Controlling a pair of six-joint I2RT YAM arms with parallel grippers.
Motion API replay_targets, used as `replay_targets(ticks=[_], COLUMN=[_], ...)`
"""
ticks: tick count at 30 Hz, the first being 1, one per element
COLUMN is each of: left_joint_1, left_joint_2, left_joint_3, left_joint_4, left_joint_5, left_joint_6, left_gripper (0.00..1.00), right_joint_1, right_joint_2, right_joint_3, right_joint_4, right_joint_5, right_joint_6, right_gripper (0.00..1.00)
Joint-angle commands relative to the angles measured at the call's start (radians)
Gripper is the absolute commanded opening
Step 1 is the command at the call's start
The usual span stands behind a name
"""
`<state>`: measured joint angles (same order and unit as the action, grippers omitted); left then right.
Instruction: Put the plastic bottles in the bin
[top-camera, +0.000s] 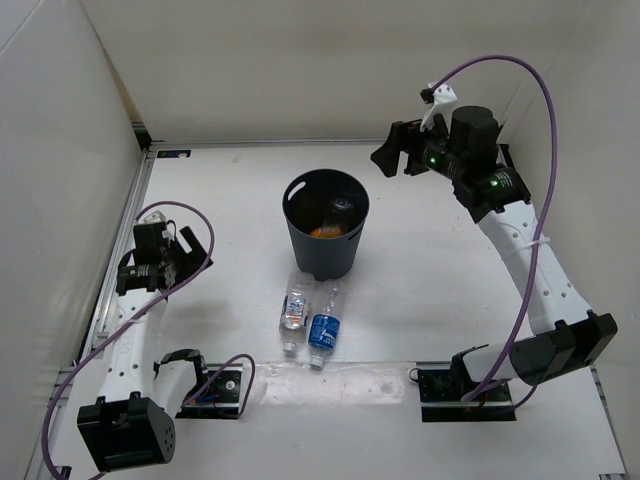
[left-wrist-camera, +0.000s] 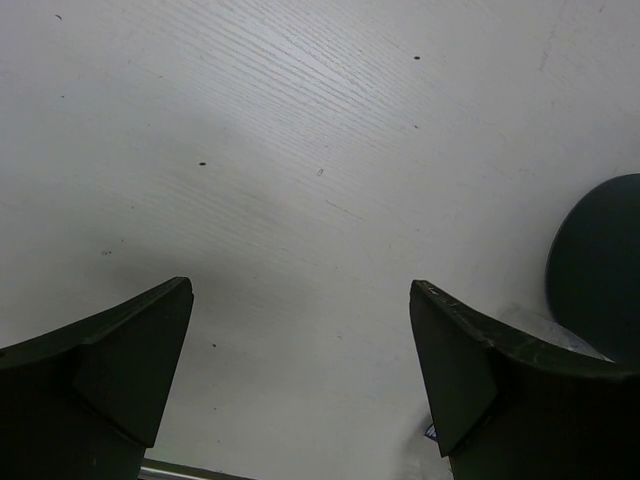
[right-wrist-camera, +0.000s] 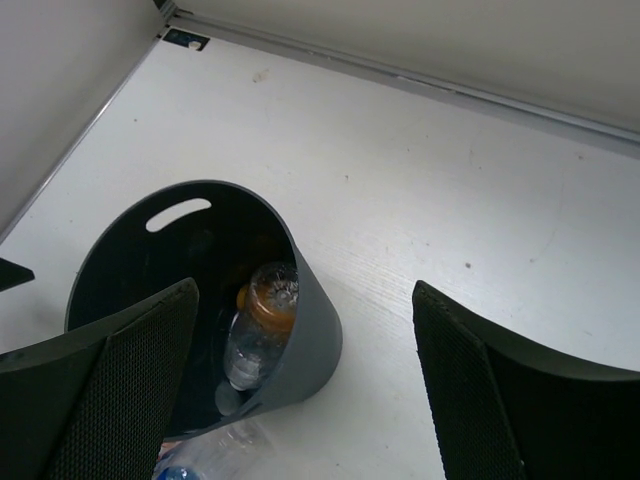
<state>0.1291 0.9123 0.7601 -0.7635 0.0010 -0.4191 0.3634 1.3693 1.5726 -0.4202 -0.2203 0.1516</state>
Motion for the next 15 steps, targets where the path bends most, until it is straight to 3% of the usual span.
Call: replay_targets(ticks=[1, 15], left_joint_1=[0.001, -0.002], left_joint_2=[-0.015, -0.016], left_joint_3=[-0.001, 0.005], left_joint_4=[-0.007, -0.019], left_joint_5=[0.013, 0.013], left_joint_6=[0.006, 0.005], left_gripper=[1.00, 1.00], right_joint_1=[-0.004, -0.006], right_joint_2=[-0.036, -0.013], right_joint_3=[-0.017, -0.034], right_joint_4=[-0.002, -0.042], right_joint_5=[0.032, 0.042], right_joint_6=[0.009, 0.034], right_gripper=[0.89, 0.89])
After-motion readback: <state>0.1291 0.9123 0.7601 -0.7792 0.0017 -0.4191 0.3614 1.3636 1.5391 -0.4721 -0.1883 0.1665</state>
